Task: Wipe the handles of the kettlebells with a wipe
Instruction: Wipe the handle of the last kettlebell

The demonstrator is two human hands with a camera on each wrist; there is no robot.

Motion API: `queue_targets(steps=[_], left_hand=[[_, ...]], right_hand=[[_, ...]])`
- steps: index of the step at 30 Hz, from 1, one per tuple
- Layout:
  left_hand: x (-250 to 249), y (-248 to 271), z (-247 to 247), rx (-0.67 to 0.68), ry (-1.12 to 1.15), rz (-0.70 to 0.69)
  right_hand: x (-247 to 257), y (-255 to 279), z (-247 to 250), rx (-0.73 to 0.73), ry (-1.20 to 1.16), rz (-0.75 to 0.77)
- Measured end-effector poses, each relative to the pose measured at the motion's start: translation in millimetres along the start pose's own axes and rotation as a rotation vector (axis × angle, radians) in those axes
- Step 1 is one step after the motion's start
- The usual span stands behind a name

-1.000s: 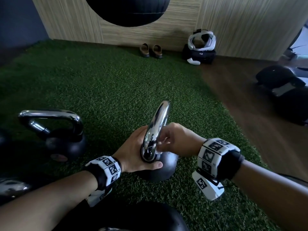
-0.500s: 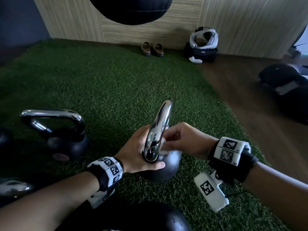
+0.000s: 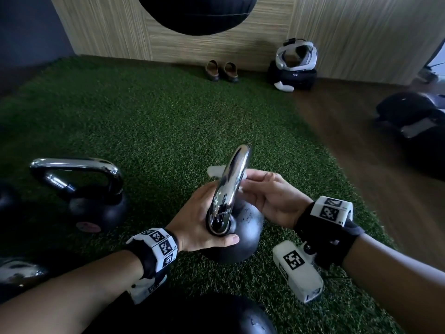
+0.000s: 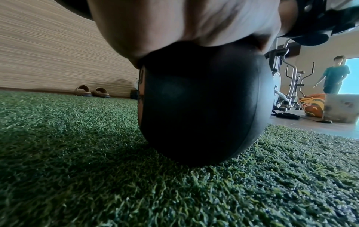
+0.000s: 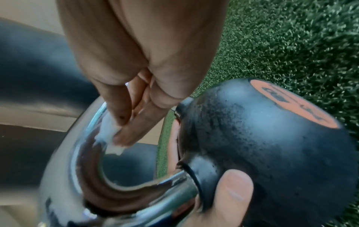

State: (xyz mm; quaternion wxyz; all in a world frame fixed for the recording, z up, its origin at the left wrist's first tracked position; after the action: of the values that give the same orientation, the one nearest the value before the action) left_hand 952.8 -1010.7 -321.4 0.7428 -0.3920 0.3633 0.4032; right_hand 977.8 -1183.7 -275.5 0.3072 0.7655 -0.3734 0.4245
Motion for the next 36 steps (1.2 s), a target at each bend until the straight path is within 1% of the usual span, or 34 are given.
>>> queue_targets(steps=[2, 4, 7, 9, 12, 14, 17, 20, 23, 27, 31, 36], left_hand=[[0, 1, 0, 0.014, -0.014, -0.012], [-1, 2, 0, 0.009, -0.015, -0.023], [0, 2, 0, -0.006, -0.033, -0.001], [-1, 2, -1, -0.014, -0.025, 0.001], [3, 2, -2, -0.001, 0.046, 0.029], [5, 3, -3, 0.019, 0.074, 0.037], [0, 3, -3, 0.011, 0.029, 0.032], [-1, 3, -3, -0.004, 0.015, 0.031], [0, 4, -1, -0.018, 0.012, 0.053], [1, 4, -1, -0.005, -0.027, 0.050], [5, 2, -2, 0.025, -0.012, 0.059], [3, 0, 0, 0.139, -0.092, 0.105]], right_hand=[[0, -4, -1, -0.077, -0.047, 0.033], [-5, -3, -2, -0.104, -0.090, 0.024], [-7, -1, 0, -0.193, -0.053, 0.029], [-2, -4, 4, -0.334, 0.075, 0.090], [12, -2, 5, -0.646, 0.410, 0.225], [15, 1, 3, -0.752, 0.534, 0.282], [14, 4, -3, -0.789, 0.656, 0.325], [19, 0, 1, -0.881, 0.789, 0.316], [19, -10, 8, -0.947, 0.823, 0.294], [15, -16, 7, -0.974, 0.954, 0.238], [20, -23, 4, -0.999, 0.997, 0.201], [2, -23, 4, -0.923, 1.197, 0.214]])
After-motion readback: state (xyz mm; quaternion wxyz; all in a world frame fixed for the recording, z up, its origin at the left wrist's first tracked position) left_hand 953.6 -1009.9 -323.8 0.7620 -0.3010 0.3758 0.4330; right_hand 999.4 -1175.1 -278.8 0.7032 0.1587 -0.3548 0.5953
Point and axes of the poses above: each hand's wrist, its own y-axis away from the middle knuckle, its own z-axis out of the back of the hand, x = y × z, the point moved 4 cm from there along -y, towards the middle knuckle, and after that the axes turned 8 degrees about y, right-handed, at the moved point
